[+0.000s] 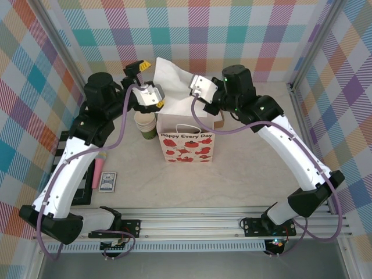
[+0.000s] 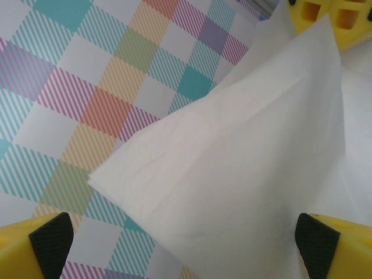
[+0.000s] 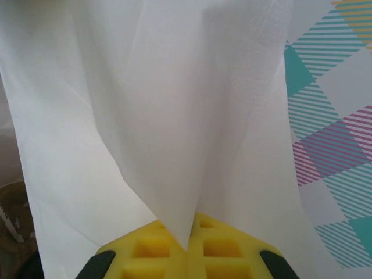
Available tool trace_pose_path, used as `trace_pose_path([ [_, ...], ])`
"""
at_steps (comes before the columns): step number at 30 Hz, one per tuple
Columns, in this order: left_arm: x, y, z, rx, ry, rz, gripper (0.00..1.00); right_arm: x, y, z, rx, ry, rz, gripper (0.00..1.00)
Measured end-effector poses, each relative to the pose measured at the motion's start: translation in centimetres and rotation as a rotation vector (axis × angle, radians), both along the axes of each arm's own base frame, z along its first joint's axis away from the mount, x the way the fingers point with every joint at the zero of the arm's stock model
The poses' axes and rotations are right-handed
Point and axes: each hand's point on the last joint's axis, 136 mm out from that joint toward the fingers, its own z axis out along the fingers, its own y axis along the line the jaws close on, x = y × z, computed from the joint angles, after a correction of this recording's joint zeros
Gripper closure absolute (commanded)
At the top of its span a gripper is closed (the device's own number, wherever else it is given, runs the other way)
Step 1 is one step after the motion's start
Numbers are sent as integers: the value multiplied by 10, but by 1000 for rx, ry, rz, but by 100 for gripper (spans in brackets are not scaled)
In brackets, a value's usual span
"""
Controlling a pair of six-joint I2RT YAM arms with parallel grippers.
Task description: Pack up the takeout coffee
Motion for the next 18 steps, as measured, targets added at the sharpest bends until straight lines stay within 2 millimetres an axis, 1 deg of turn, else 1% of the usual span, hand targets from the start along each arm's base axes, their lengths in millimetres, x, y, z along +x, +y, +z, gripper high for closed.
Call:
trace_pose_path([
  [3, -10, -4, 1, 5, 11, -35, 0, -4, 3, 7, 4, -6, 24, 100],
  [7, -13, -15, -3, 35, 31, -79, 0, -11, 13, 12, -2, -13, 77, 100],
  [8, -12, -19, -5, 45, 36, -90, 4, -13, 16, 12, -4, -13, 93, 100],
  [9, -10, -21, -7, 55, 45, -95, 9, -15, 17, 11, -6, -11, 105, 100],
  [10, -7, -23, -10, 64, 54, -97, 15, -17, 18, 10, -10, -7, 118, 100],
  [12, 0, -26, -17, 86, 68, -98, 36, -20, 20, 8, -12, -3, 136, 100],
  [14, 5, -26, -27, 103, 95, -95, 54, -21, 21, 7, -12, 0, 148, 100],
  [18, 10, -19, -36, 98, 135, -84, 77, -23, 16, 3, -12, 12, 150, 100],
])
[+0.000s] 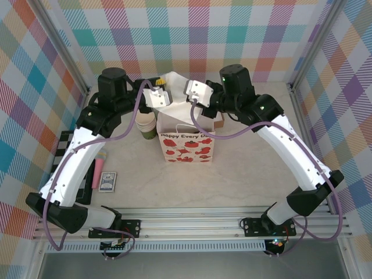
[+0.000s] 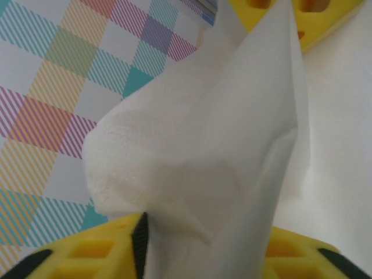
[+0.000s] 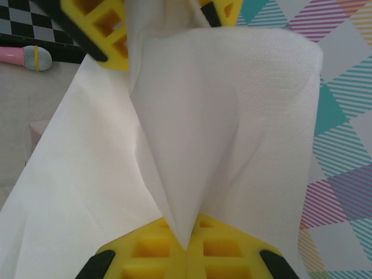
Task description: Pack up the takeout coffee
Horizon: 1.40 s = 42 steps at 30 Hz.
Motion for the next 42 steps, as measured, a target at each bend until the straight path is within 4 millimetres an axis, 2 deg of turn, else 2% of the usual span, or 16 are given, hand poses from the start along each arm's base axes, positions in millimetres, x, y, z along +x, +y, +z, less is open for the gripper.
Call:
trace_pose_path([
  [2, -1, 4, 0, -14, 16, -2, 87, -1, -5, 0, 7, 8, 2, 99],
  [4, -5, 3, 0, -27, 30, -19, 96, -1, -10, 1, 17, 18, 2, 89],
  [6, -10, 1, -1, -39, 49, -38, 100, -3, -10, -1, 26, 42, 9, 51],
  [8, -15, 0, -1, -44, 61, -52, 100, -7, -10, -4, 34, 88, 18, 31],
  [11, -20, -1, -3, -39, 90, -66, 100, -12, -1, 2, 52, 102, 49, 19],
  [17, -31, -6, 1, -47, 114, -109, 100, -19, 27, 19, 67, 64, 141, 8],
  [19, -32, -7, 0, -54, 124, -120, 100, -15, 38, 19, 58, 50, 165, 12],
  [21, -34, -9, 0, -63, 136, -133, 100, -11, 46, 11, 38, 54, 173, 23],
  [23, -35, -10, 0, -68, 143, -139, 100, -5, 49, -2, 2, 62, 166, 41],
  [26, -37, -10, -2, -69, 155, -144, 100, 0, 48, -10, -24, 62, 143, 75],
  [30, -39, -10, -5, -76, 185, -150, 91, 2, 46, -10, -45, 38, 135, 94],
  [31, -39, -9, -5, -84, 193, -148, 87, 2, 46, -11, -53, 33, 134, 97],
  [34, -37, -5, -6, -114, 213, -130, 58, 4, 41, -16, -93, 19, 115, 99],
  [38, -41, 5, -11, -190, 245, -79, 29, 10, 29, -27, -165, 21, 80, 99],
  [41, -45, 14, -12, -290, 256, -21, 0, 11, 23, -32, -211, 64, 68, 98],
  [42, -46, 18, -13, -331, 260, 5, 0, 11, 23, -33, -219, 73, 64, 98],
])
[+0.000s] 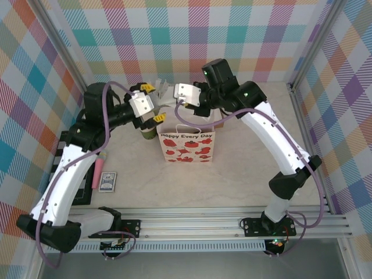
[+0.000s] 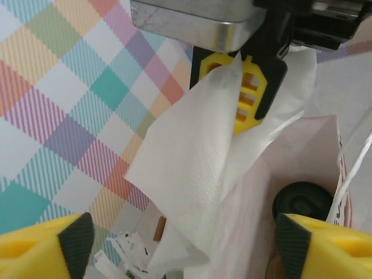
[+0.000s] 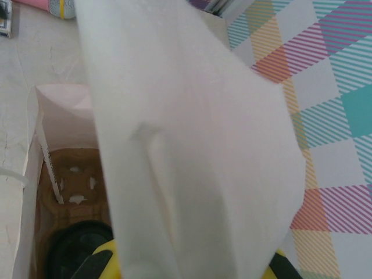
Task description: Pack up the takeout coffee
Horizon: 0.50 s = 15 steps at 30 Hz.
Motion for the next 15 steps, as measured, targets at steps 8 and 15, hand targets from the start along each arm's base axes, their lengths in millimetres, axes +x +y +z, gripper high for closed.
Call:
trace_pose_path([
  [8, 34, 43, 6, -477, 277, 416, 0, -8, -7, -40, -100, 220, -75, 97],
  [15, 51, 70, -38, -763, 633, 722, 0, -13, -13, -72, -170, 355, -158, 96],
])
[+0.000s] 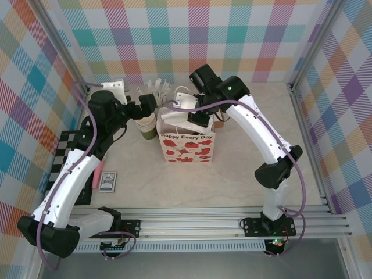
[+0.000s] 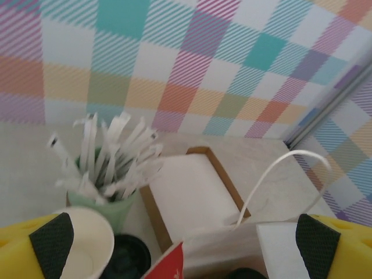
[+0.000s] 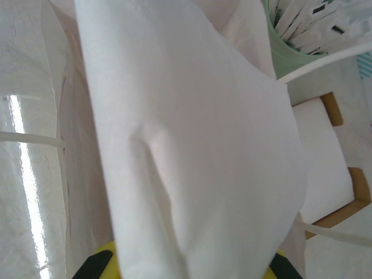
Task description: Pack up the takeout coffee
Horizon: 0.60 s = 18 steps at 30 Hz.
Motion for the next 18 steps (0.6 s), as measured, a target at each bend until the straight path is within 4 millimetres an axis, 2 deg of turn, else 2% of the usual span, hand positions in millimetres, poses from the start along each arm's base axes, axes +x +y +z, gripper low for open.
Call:
trace_pose_path([
  [3, -4, 7, -20, -73, 115, 69, 2, -1, 0, -6, -8, 25, -9, 96],
  [7, -12, 5, -44, -142, 235, 89, 7, -1, 5, -8, 1, 38, 0, 95],
  [9, -17, 3, -58, -168, 297, 91, 14, 1, 11, -9, 9, 44, 8, 94],
  [13, -25, 3, -82, -200, 395, 116, 19, 4, 26, -16, 19, 69, 11, 94],
  [18, -31, 2, -97, -225, 456, 130, 26, 6, 40, -28, 32, 117, -13, 91],
])
